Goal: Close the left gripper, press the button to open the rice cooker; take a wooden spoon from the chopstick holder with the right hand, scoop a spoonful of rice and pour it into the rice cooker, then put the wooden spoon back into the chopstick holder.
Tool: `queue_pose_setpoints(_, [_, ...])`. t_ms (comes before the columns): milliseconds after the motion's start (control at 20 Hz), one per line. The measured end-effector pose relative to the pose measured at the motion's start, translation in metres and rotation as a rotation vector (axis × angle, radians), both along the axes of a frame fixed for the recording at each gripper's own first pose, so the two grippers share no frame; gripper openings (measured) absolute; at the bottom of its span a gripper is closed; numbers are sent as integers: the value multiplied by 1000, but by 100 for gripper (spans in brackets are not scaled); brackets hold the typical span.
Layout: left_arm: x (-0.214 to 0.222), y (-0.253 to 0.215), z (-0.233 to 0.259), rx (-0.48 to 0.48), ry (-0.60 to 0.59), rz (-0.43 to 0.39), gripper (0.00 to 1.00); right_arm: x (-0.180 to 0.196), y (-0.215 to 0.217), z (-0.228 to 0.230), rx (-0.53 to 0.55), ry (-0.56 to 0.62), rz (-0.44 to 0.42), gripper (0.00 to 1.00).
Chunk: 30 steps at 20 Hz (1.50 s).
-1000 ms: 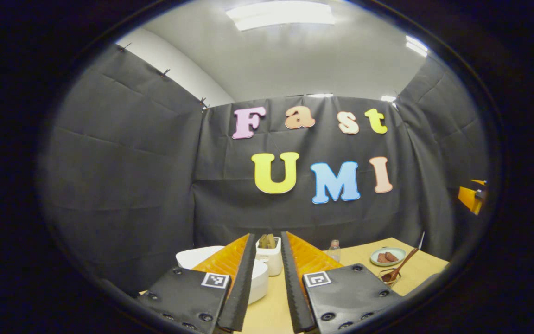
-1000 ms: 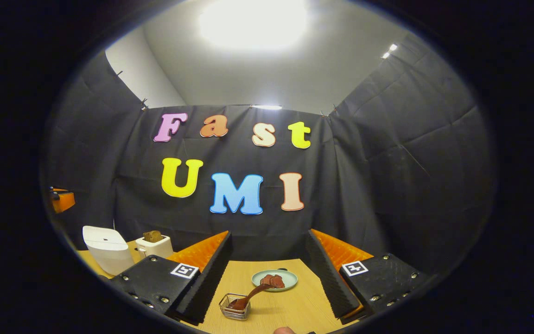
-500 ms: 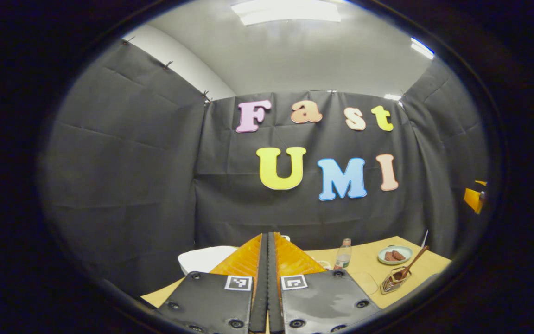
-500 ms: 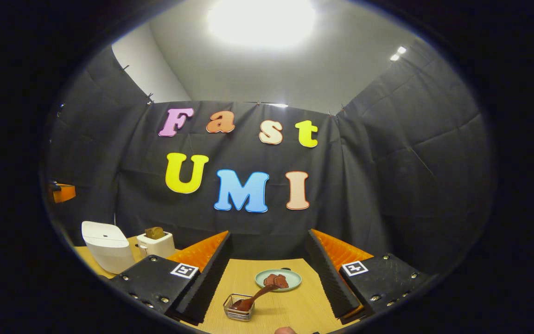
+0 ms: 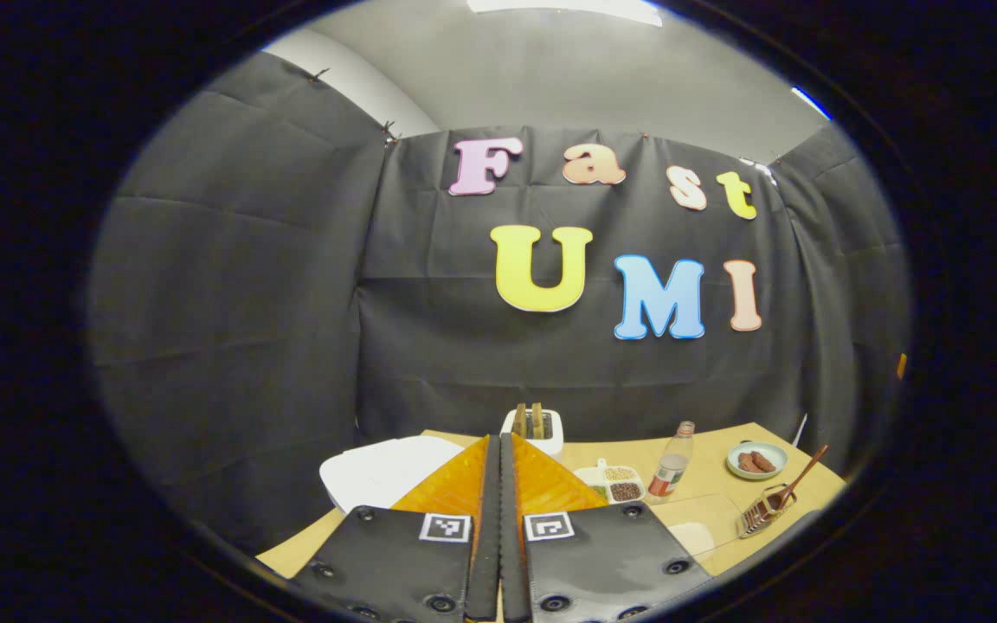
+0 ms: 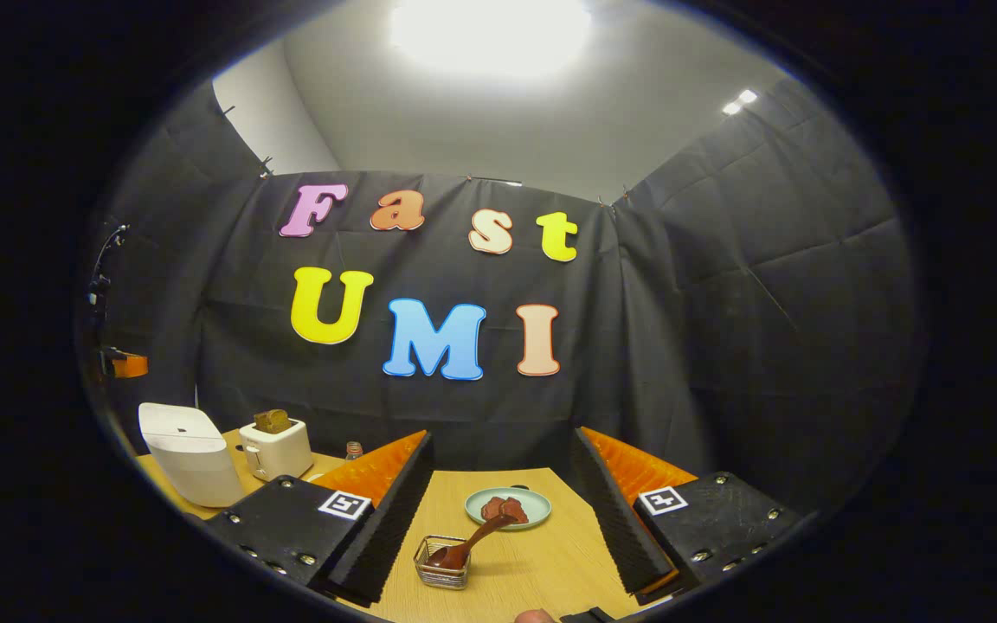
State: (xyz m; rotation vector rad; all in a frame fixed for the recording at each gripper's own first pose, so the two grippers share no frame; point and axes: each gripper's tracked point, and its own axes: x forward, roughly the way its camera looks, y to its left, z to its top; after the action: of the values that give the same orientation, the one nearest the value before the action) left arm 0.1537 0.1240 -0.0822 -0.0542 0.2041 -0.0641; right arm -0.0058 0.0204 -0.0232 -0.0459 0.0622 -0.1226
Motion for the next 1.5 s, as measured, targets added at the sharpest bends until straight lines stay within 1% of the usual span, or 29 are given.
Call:
queue_pose_setpoints(150, [24, 16, -33, -7, 62, -6, 9, -4, 1, -6, -7, 19, -37, 96])
queue_pose_setpoints(350, [47, 23, -76, -24, 135, -17, 9, -10, 4, -6, -32, 29, -71, 97])
queue_pose_setpoints(600, [58, 33, -122, -79, 227, 10, 9, -16, 3, -11, -48, 47, -99, 97])
queue_pose_setpoints(850, [61, 38, -145, -56, 262, 20, 9, -19, 2, -15, -43, 62, -108, 97])
queue_pose_setpoints(950, [59, 38, -157, -62, 293, 19, 9, -17, 2, -14, -49, 61, -105, 97])
queue_pose_setpoints(1050, [62, 36, -151, -83, 273, 8, 8, -17, 4, -12, -64, 55, -98, 97])
queue_pose_setpoints(1150, [61, 38, -150, -102, 296, 7, 10, -16, 5, -14, -74, 58, -86, 97])
queue_pose_setpoints(1200, [61, 36, -148, -100, 286, 9, 9, -17, 5, -15, -71, 64, -80, 96])
queue_pose_setpoints(1250, [64, 37, -141, -89, 265, 16, 10, -15, 4, -17, -64, 68, -76, 96])
queue_pose_setpoints(1500, [69, 55, -75, 7, 130, 88, 9, -8, -8, -21, -33, 75, -59, 96])
